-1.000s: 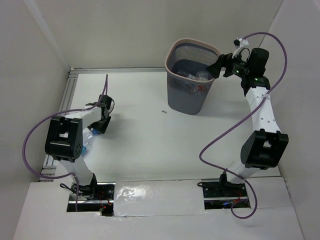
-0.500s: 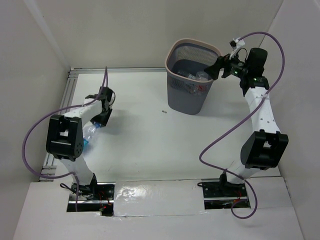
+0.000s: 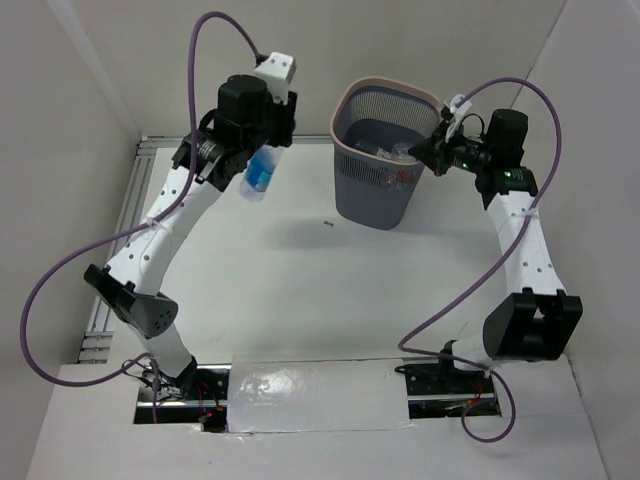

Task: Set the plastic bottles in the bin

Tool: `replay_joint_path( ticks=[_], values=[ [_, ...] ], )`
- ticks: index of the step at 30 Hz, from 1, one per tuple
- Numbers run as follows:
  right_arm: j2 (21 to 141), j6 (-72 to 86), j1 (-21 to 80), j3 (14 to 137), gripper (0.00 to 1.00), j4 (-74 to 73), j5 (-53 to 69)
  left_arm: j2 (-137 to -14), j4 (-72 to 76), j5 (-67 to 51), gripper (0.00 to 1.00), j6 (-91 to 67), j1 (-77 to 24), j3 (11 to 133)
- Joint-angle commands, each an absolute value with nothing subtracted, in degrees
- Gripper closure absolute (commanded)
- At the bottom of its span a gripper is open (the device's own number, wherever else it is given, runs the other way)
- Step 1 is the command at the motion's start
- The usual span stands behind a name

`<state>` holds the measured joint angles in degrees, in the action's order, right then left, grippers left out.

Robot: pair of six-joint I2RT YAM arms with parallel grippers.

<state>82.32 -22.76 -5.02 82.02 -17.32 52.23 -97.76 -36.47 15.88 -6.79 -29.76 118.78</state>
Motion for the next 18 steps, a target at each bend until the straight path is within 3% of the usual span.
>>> replay_joint_path(
  ticks=[1, 5, 9, 15, 18],
  values=[
    [77.35, -30.13, -4.13, 79.90, 1.00, -19.69, 51.77, -96.76, -24.04, 6.80, 1.00, -10.71, -33.74, 125.05],
    [70.95, -31.20, -3.60, 74.28, 1.00, -18.90, 48.35, -98.17, -11.74, 0.55, 1.00, -13.26, -36.91, 129.37],
    [68.03, -31.82, -3.08, 71.10, 0.92, -19.07, 47.20, -98.17, 4.71, -0.97, 1.00, -16.60, -38.06, 123.76],
    [64.08, -32.43, -3.60, 69.35, 0.87, -22.59, 45.97, -103.95, 16.34, -4.56, 1.00, -23.72, -38.67, 127.78],
    [62.50, -32.43, -4.21, 68.20, 0.76, -23.12, 45.97, -107.48, 20.37, -3.17, 1.00, -24.35, -38.67, 126.41]
  ],
)
